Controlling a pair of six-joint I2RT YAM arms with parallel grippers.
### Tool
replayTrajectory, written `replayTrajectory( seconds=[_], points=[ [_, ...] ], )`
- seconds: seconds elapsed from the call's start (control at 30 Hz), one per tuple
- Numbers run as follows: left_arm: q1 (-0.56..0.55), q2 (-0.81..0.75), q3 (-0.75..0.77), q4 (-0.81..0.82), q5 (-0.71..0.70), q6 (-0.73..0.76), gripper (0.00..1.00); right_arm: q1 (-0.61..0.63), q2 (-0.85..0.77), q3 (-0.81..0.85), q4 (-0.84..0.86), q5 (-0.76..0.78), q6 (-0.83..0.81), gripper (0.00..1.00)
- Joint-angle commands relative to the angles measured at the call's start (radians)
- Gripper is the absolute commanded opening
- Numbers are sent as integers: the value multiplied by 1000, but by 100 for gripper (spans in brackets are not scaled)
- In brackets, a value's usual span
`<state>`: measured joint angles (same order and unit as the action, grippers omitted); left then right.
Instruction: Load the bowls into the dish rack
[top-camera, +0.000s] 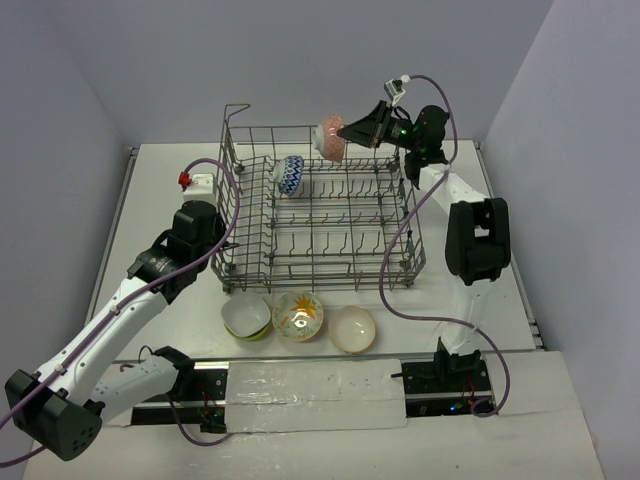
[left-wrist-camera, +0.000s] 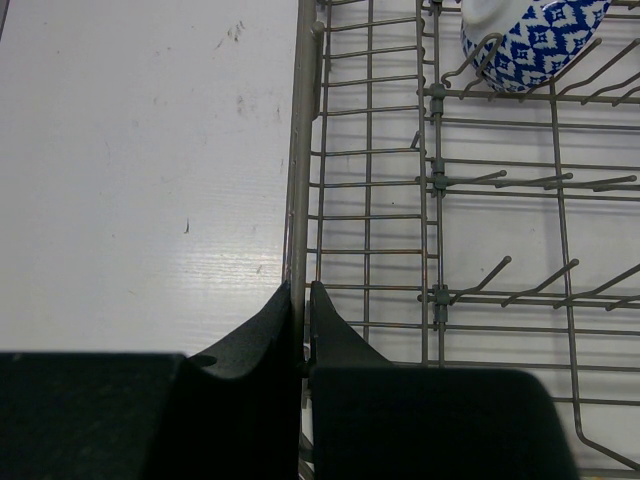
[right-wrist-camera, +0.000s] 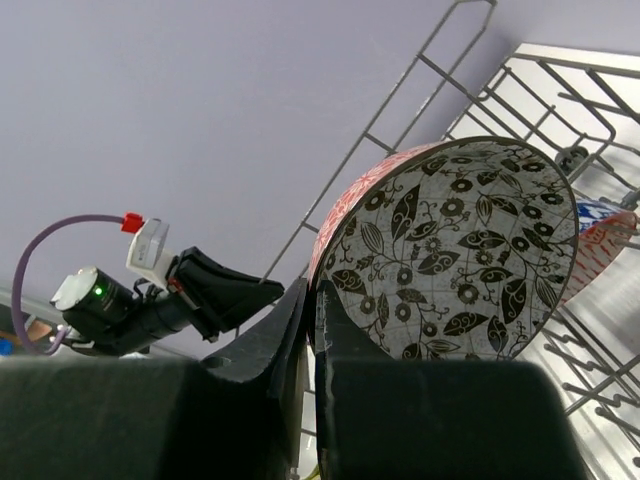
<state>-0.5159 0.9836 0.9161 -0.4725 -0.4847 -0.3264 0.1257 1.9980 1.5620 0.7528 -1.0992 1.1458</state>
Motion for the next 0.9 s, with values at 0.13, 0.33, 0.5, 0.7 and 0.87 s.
replayTrajectory(
  seconds=[0.13,0.33,0.5,0.7,0.87],
  points=[
    [27,1,-6,-14,-71,26,0,-1,62,38,152,-21,65,0],
    [28,7,-6,-14,-69,24,0,2,76,-22,155,-7,31,0],
    [30,15,-5,-15,-65,23,0,6,94,-62,146,18,2,0],
    [30,26,-5,-15,-65,21,0,15,120,-77,146,39,-17,0],
    [30,26,-6,-14,-60,21,0,20,156,-60,146,61,-15,0]
  ],
)
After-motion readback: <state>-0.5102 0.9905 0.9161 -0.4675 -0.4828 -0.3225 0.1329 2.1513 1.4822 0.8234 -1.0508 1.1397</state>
